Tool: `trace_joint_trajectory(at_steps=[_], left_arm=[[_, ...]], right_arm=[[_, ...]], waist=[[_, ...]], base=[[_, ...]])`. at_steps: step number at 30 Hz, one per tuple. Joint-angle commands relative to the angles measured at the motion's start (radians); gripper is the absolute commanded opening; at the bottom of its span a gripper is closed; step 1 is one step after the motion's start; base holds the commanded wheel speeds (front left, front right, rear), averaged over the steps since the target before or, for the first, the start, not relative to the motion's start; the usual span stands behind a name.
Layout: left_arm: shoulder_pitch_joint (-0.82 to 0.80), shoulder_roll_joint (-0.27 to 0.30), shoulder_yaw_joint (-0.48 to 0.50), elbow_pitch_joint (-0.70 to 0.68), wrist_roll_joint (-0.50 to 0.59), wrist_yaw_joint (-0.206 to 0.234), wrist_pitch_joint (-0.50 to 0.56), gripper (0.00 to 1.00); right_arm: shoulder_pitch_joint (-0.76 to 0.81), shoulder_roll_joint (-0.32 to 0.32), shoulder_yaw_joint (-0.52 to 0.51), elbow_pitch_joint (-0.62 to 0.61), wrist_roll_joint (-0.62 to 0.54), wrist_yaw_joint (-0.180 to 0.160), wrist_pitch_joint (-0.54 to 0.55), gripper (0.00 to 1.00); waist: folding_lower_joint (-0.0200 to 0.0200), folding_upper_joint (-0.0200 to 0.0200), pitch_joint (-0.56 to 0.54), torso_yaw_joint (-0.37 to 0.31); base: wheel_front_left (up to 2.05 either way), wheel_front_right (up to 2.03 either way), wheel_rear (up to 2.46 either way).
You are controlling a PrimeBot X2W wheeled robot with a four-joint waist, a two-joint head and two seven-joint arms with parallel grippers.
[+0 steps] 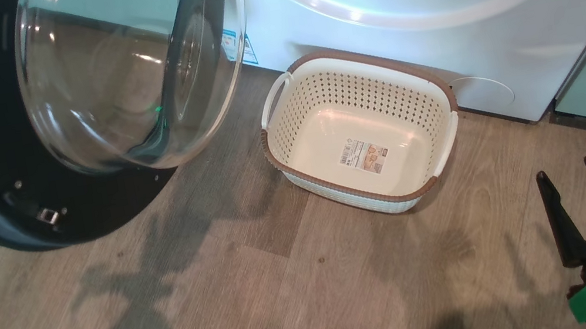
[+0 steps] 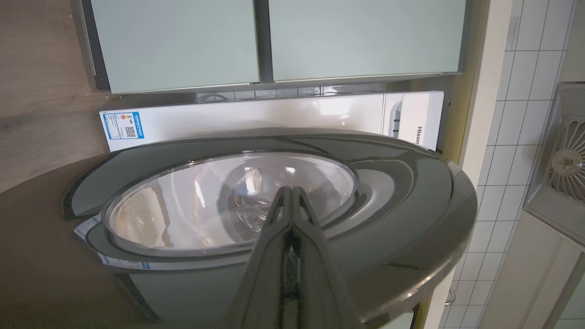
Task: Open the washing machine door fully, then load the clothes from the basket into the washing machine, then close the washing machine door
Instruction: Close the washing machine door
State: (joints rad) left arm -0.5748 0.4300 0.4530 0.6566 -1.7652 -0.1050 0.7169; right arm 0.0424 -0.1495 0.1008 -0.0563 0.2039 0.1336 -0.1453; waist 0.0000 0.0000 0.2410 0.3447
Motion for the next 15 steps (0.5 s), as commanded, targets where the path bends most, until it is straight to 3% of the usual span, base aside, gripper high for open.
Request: trace_joint_trajectory(at_steps=[1,15], left_arm=[[0.009,0.046,0.027,-0.055,-0.009,0.003,0.027,0.0],[0.139,-0.026,-0.005,-0.331,-0.044,0.042,0.137,0.0]], right_arm=[[-0.038,0.0,0.016,-0.025,0.006,-0.003,-0.015,1.0],[-0.07,0.022,0.018,0.005,0.012,-0.003,-0.049,1.0]], waist=[[0.0,0.0,0.002,-0.003],[0.0,0.0,0.025,-0.052]], base=[[0.0,0.0,0.0],[0.0,0.0,0.0]])
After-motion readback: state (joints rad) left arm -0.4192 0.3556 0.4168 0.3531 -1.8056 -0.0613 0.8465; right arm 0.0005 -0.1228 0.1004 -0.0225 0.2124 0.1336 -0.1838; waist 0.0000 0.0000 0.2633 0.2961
